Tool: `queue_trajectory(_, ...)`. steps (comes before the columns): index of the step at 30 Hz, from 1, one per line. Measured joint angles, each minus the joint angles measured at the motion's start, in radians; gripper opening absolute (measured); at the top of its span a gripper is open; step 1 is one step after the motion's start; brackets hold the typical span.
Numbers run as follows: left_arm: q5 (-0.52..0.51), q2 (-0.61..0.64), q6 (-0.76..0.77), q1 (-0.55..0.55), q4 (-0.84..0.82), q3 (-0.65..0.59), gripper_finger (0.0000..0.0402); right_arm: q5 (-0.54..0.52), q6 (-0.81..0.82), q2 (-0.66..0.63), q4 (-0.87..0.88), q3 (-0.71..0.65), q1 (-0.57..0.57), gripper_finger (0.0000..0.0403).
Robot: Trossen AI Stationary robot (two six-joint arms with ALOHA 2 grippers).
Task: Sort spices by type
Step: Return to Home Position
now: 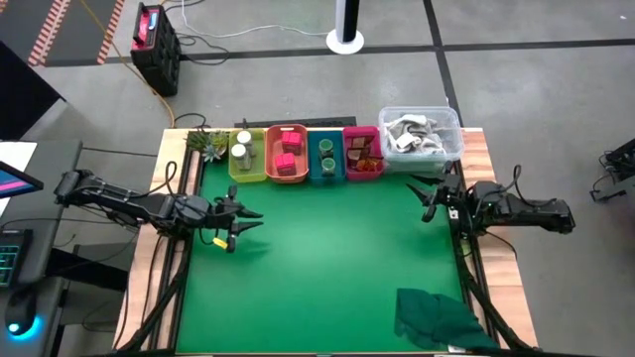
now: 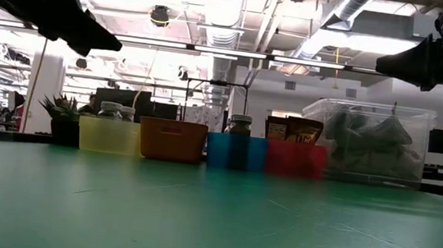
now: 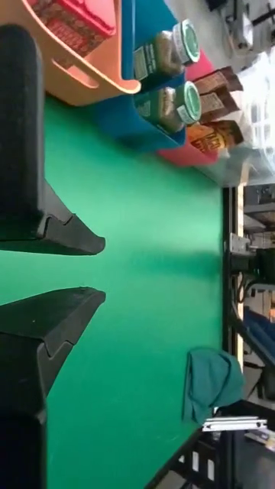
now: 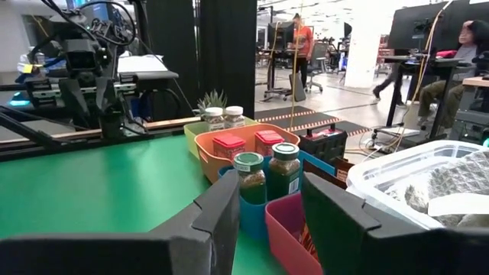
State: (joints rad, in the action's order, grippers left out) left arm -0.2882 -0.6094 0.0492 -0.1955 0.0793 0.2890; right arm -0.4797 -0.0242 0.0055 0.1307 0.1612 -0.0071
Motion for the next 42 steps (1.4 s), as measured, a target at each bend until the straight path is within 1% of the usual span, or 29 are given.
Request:
queue_trajectory(5, -0.008, 0.000, 0.046, 0.000, 0.000, 0.000, 0.0070, 0.000, -0.001, 0.000, 0.000, 0.000, 0.000, 0.0168)
queue_trajectory(10, -0.098, 0.005, 0.063, 0.000, -0.022, 0.001, 0.0070, 0.000, -0.003, 0.000, 0.000, 0.000, 0.000, 0.0168)
queue_trajectory(12, -0.105, 0.015, 0.067, -0.007, -0.020, 0.001, 0.0062, 0.000, -0.003, 0.000, 0.000, 0.000, 0.000, 0.0168)
queue_trajectory(15, -0.105, 0.049, 0.062, -0.041, -0.014, 0.001, 0.0038, 0.000, -0.003, 0.000, 0.000, 0.000, 0.000, 0.0168)
queue_trajectory(18, -0.105, 0.101, 0.054, -0.085, -0.015, 0.001, 0.0010, 0.000, -0.003, 0.000, 0.001, 0.000, 0.000, 0.0168)
queue_trajectory(20, -0.109, 0.138, 0.055, -0.115, -0.033, 0.001, 0.0004, 0.000, -0.003, 0.000, 0.001, 0.000, 0.000, 0.0168)
queue_trajectory(22, -0.139, 0.178, 0.067, -0.147, -0.067, -0.005, 0.0003, 0.000, -0.002, 0.000, 0.001, 0.000, 0.000, 0.0168)
queue_trajectory(27, -0.209, 0.341, 0.094, -0.208, -0.063, -0.127, 0.0001, 0.000, -0.002, 0.000, 0.002, 0.000, 0.000, 0.0168)
queue_trajectory(32, -0.210, 0.544, 0.094, -0.242, -0.032, -0.225, 0.0001, 0.000, -0.002, 0.000, 0.007, 0.000, 0.000, 0.0168)
queue_trajectory(34, -0.188, 0.610, 0.096, -0.257, -0.022, -0.252, 0.0001, 0.000, -0.002, 0.000, 0.008, 0.000, 0.000, 0.0168)
queue_trajectory(38, -0.143, 0.593, 0.080, -0.280, 0.020, -0.262, 0.0001, 0.000, -0.002, 0.001, 0.018, 0.000, 0.000, 0.0168)
queue_trajectory(42, -0.141, 0.582, 0.139, -0.282, 0.034, -0.248, 0.0001, 0.001, -0.002, 0.001, 0.042, 0.000, 0.000, 0.0168)
